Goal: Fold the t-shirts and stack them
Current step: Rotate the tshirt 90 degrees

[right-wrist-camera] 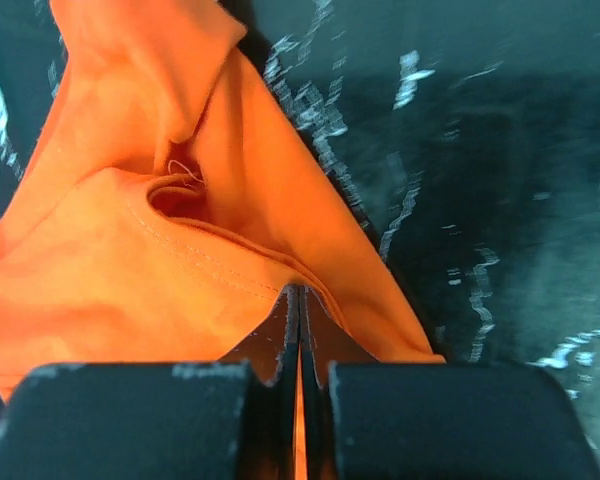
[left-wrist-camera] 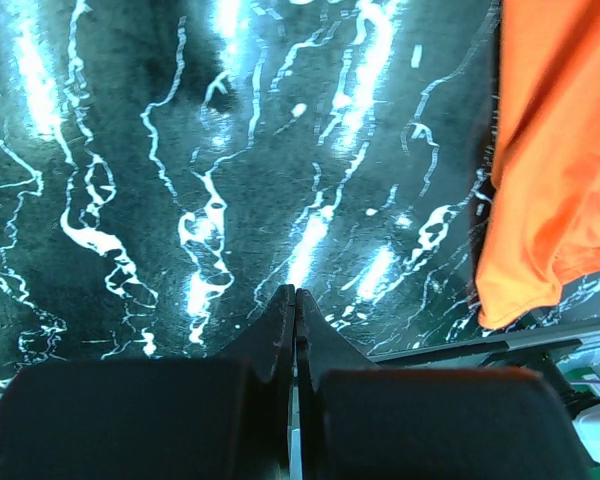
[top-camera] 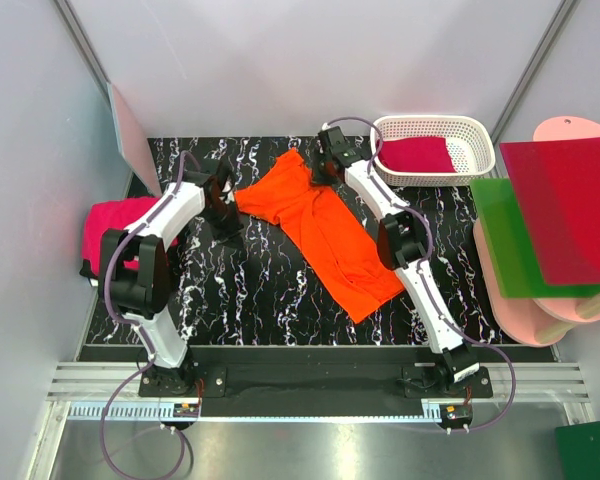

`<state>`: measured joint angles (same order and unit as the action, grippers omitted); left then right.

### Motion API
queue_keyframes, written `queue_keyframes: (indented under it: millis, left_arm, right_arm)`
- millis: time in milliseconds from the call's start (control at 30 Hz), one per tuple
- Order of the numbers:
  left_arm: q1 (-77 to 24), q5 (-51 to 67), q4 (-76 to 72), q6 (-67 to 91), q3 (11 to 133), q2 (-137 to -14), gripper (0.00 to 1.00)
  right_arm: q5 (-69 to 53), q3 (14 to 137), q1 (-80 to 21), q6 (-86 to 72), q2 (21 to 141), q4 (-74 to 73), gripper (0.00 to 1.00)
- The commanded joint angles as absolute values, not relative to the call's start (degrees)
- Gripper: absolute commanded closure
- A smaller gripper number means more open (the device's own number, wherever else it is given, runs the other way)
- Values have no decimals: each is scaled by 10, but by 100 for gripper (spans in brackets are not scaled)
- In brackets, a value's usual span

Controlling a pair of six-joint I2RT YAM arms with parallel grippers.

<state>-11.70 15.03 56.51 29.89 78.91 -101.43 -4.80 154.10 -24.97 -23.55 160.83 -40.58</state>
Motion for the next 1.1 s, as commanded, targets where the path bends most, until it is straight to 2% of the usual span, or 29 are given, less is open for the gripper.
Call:
queue_keyframes:
  millis: [0,167,333,467,533,633,800,1067]
  left_arm:
    - [-123,170,569,287,820,-1021,100]
    - [-131,171,571,285,810,-1023,100]
    - [-149,170,572,285,801,-1028,100]
    - [-203,174,570,266,853,-1052,100]
    - [-267,176,570,242,895,-1080,100]
    - [-355,176,567,224,998,-1128,100]
    - [-445,206,556,237,1081,-1221,100]
    - [-464,242,518,272,999,-1295,100]
  right_arm:
    - [65,1529,-227,-258,1598,-445,100]
    - [172,1504,-202,-266,1568,-447,100]
    - [224,1490,-182,-263,1551,-453,100]
    - [158,1495,-174,-238,1523,-453,100]
    - [120,1493,-174,-223,1500,-439,100]
    - [74,1470,-174,-213,1431,-424,100]
    - [97,1392,-174,-193,1280,-408,100]
    - [252,1308,-175,-167,1112,-412,100]
